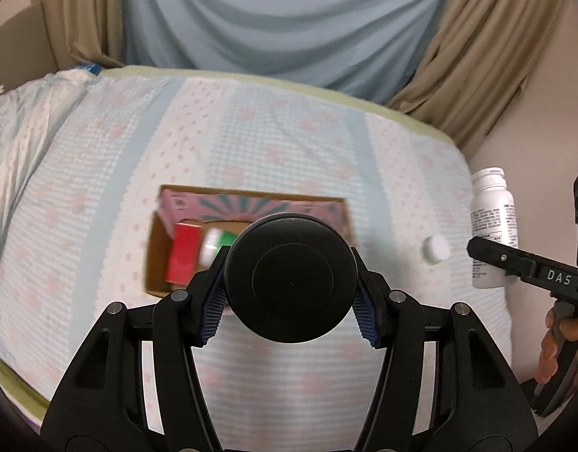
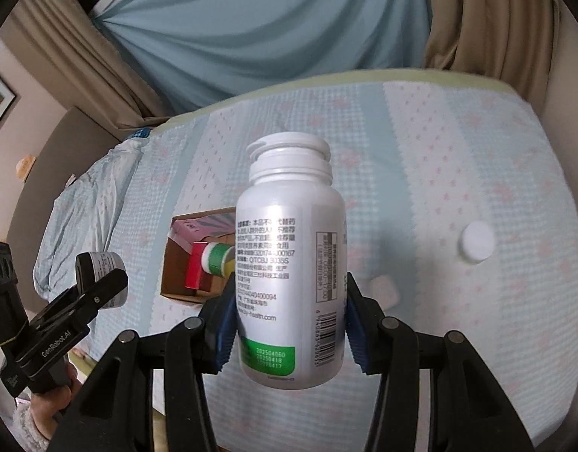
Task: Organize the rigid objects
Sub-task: 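Carry the black jar and pill bottle over the cardboard box with both tools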
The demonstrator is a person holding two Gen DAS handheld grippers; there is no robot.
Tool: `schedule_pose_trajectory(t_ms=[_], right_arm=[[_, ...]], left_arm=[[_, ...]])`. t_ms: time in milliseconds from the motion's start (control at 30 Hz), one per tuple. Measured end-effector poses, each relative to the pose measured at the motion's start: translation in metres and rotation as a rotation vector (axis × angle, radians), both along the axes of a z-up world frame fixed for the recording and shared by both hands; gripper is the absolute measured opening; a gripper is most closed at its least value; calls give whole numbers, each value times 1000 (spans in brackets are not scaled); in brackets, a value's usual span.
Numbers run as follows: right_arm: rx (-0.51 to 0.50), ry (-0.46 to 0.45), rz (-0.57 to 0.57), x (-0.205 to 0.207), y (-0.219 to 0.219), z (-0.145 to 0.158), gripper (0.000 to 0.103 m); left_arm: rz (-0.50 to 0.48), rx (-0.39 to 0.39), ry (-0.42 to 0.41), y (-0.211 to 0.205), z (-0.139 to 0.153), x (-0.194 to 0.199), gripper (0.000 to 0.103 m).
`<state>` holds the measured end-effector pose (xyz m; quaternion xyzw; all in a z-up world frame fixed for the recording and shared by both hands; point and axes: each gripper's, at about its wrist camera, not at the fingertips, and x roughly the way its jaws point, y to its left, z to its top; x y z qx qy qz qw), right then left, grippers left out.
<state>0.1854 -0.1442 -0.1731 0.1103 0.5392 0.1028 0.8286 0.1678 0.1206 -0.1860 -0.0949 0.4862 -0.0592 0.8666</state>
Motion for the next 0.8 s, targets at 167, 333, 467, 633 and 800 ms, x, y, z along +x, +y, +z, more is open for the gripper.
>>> schedule_pose_trajectory(t_ms=[167,333,467,633,800], right_arm=[[8,68,-17,17,42,-37,46],[6,134,-21,37,63,-71,46],[-6,187,-25,56,73,-100,46],[-22,244,-19,78,75,-135,46],[-59,290,6,92,78,-166,46]], left_arm=[[2,2,46,49,-33,28,54],[9,2,93,74,-64,54,54],[9,10,135,81,-93,71,54],[9,9,205,75,-131,76,54],[7,22,276,69,-169,78,54]])
